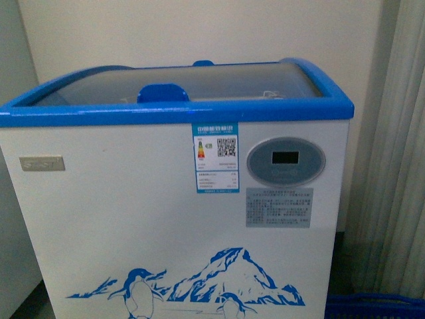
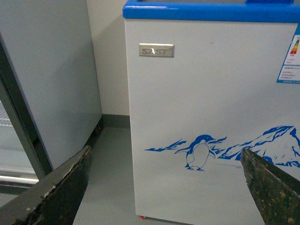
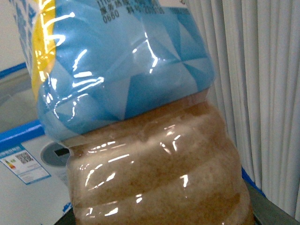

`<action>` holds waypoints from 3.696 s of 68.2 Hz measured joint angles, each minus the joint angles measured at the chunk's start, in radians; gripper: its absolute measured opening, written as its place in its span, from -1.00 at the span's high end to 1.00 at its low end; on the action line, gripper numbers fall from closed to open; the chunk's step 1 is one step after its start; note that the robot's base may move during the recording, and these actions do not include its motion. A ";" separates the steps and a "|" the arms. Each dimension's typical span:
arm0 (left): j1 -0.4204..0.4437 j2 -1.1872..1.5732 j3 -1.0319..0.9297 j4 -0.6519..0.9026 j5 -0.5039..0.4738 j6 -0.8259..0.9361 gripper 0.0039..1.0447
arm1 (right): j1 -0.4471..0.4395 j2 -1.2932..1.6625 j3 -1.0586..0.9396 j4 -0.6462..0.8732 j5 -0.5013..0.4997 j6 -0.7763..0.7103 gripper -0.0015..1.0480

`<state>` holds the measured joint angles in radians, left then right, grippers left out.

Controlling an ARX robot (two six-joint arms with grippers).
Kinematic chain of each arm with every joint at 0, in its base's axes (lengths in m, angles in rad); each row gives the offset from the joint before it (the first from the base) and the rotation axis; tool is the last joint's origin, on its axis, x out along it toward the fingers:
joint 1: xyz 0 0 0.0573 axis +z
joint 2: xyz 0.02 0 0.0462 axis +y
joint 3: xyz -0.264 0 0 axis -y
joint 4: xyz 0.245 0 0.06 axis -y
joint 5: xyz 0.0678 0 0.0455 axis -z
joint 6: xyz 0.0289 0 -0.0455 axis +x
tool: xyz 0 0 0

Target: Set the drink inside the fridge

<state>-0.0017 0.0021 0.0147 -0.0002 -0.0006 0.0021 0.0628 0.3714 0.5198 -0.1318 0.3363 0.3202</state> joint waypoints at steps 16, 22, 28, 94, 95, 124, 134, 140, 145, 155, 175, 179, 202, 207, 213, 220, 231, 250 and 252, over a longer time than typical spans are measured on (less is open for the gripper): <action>0.000 0.000 0.000 0.000 0.001 0.000 -0.85 | 0.000 0.000 0.000 0.001 0.000 0.000 0.18; 0.000 0.000 0.000 0.000 0.000 0.000 -0.85 | 0.000 0.000 0.000 0.001 0.000 0.000 0.18; 0.000 0.000 0.000 0.000 0.000 0.000 -0.85 | 0.000 0.000 0.000 0.001 0.000 0.000 0.18; -0.225 1.598 1.116 0.348 0.454 0.890 -0.85 | 0.001 0.000 0.000 0.001 0.000 -0.002 0.18; -0.227 1.617 1.138 0.335 0.454 0.929 -0.85 | 0.001 0.000 0.000 0.001 0.000 -0.002 0.18; -0.240 1.896 1.435 0.134 0.450 1.280 -0.85 | 0.001 0.000 0.000 0.001 0.000 -0.002 0.18; -0.240 1.949 1.508 0.087 0.449 1.313 -0.85 | 0.001 0.000 0.000 0.001 0.000 -0.002 0.18; -0.240 1.973 1.552 0.055 0.446 1.334 -0.85 | 0.001 0.000 0.000 0.001 0.001 -0.002 0.18; -0.237 1.993 1.588 0.044 0.441 1.349 -0.85 | 0.001 0.000 0.000 0.001 0.000 -0.002 0.18; -0.229 2.029 1.641 0.008 0.426 1.384 -0.85 | 0.001 0.000 0.000 0.001 0.001 -0.002 0.18; -0.205 2.116 1.765 -0.093 0.416 1.438 -0.85 | 0.001 0.000 0.000 0.001 0.000 -0.003 0.18; -0.202 2.134 1.793 -0.101 0.419 1.442 -0.85 | 0.001 0.000 0.000 0.001 0.001 -0.002 0.18; -0.193 2.270 2.004 -0.079 0.375 1.489 -0.85 | 0.001 0.000 0.000 0.001 0.000 -0.002 0.18; -0.193 2.324 2.085 -0.058 0.338 1.499 -0.85 | 0.001 0.000 0.000 0.001 0.000 -0.002 0.18; -0.193 2.394 2.199 -0.058 0.316 1.509 -0.85 | 0.001 0.000 0.000 0.001 0.000 -0.002 0.18; -0.196 2.486 2.352 -0.079 0.290 1.519 -0.85 | 0.001 0.000 0.000 0.001 0.000 -0.002 0.18; -0.202 2.633 2.614 -0.167 0.253 1.525 -0.85 | 0.001 0.000 0.000 0.001 0.000 -0.002 0.18; -0.206 2.751 2.798 -0.141 0.198 1.526 -0.85 | 0.001 0.000 0.000 0.001 0.000 -0.002 0.18; -0.207 2.759 2.808 -0.129 0.190 1.524 -0.85 | 0.001 0.000 0.000 0.001 0.000 -0.002 0.18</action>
<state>-0.2085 2.7613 2.8223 -0.1287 0.1898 1.5261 0.0635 0.3710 0.5201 -0.1307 0.3367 0.3180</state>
